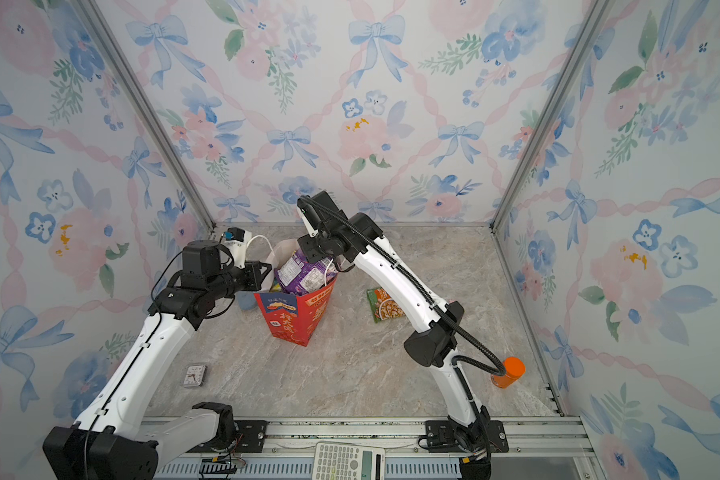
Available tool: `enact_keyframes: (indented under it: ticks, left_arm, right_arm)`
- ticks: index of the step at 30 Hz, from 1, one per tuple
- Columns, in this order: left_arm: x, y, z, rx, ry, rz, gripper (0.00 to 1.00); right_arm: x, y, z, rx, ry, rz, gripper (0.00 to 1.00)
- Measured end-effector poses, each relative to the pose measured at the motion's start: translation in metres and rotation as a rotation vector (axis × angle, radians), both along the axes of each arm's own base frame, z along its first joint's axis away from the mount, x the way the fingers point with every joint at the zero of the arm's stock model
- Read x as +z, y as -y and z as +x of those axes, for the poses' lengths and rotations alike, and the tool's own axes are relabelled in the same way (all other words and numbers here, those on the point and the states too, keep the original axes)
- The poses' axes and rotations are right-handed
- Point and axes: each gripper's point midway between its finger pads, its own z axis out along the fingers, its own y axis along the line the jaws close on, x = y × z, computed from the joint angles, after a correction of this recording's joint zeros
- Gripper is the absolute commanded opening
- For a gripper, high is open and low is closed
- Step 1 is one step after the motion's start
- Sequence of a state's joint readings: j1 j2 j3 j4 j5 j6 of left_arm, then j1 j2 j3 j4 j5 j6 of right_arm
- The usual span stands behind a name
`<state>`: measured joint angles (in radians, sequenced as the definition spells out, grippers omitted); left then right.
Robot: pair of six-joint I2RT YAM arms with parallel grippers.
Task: Place the snacks into the paper bag
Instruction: 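Lower the purple packet into the bag held by the left gripper, then push the purple packet deeper into the bag with the right gripper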
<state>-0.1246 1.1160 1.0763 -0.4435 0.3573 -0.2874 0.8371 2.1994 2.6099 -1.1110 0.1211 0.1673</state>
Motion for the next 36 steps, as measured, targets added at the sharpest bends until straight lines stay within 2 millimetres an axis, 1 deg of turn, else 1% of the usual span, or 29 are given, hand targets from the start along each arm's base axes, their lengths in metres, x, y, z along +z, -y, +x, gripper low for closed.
enact_keyframes:
  ticks: [4,5,7,12,15,17,18,20,21,22,23,26,30,33,36]
  left_arm:
    - [0.000,0.000,0.000,0.000,0.000,0.000,0.00]
    - [0.000,0.000,0.000,0.000,0.000,0.001,0.00]
    - [0.000,0.000,0.000,0.000,0.000,0.001,0.00]
    - [0.000,0.000,0.000,0.001,0.000,0.001,0.00]
    - [0.000,0.000,0.000,0.001,0.000,0.001,0.00]
    - [0.000,0.000,0.000,0.001,0.000,0.001,0.00]
    - [0.000,0.000,0.000,0.000,0.000,0.001,0.00]
    - [0.000,0.000,0.000,0.000,0.000,0.001,0.00]
    - [0.000,0.000,0.000,0.000,0.000,0.001,0.00]
    - [0.000,0.000,0.000,0.000,0.000,0.000,0.00]
    - [0.000,0.000,0.000,0.000,0.000,0.000,0.00]
    - [0.000,0.000,0.000,0.000,0.000,0.000,0.00]
    - [0.000,0.000,0.000,0.000,0.000,0.000,0.00]
    - [0.000,0.000,0.000,0.000,0.000,0.000,0.00]
    - [0.000,0.000,0.000,0.000,0.000,0.000,0.00]
  right_arm:
    - [-0.011,-0.007,0.000,0.017,-0.040,0.016,0.34]
    - [-0.012,-0.010,-0.001,0.026,-0.047,0.023,0.29]
    - [-0.014,-0.014,-0.002,0.040,-0.056,0.036,0.22]
    - [-0.016,-0.027,-0.006,0.086,-0.067,0.055,0.17]
    - [-0.021,-0.036,-0.009,0.122,-0.074,0.060,0.14]
    - [-0.025,-0.041,-0.010,0.142,-0.080,0.066,0.16]
    - [-0.027,-0.044,-0.009,0.150,-0.083,0.068,0.20]
    - [-0.032,-0.048,-0.008,0.162,-0.087,0.070,0.33]
    - [-0.034,-0.049,-0.007,0.166,-0.088,0.070,0.43]
    - [-0.036,-0.051,-0.006,0.170,-0.089,0.069,0.49]
    - [-0.037,-0.052,-0.006,0.168,-0.093,0.072,0.53]
    - [-0.035,-0.052,-0.003,0.166,-0.086,0.079,0.57]
    - [-0.021,-0.048,0.001,0.151,-0.055,0.099,0.59]
    - [-0.001,-0.040,0.000,0.134,-0.016,0.115,0.60]
    - [0.032,-0.026,-0.007,0.115,0.034,0.148,0.59]
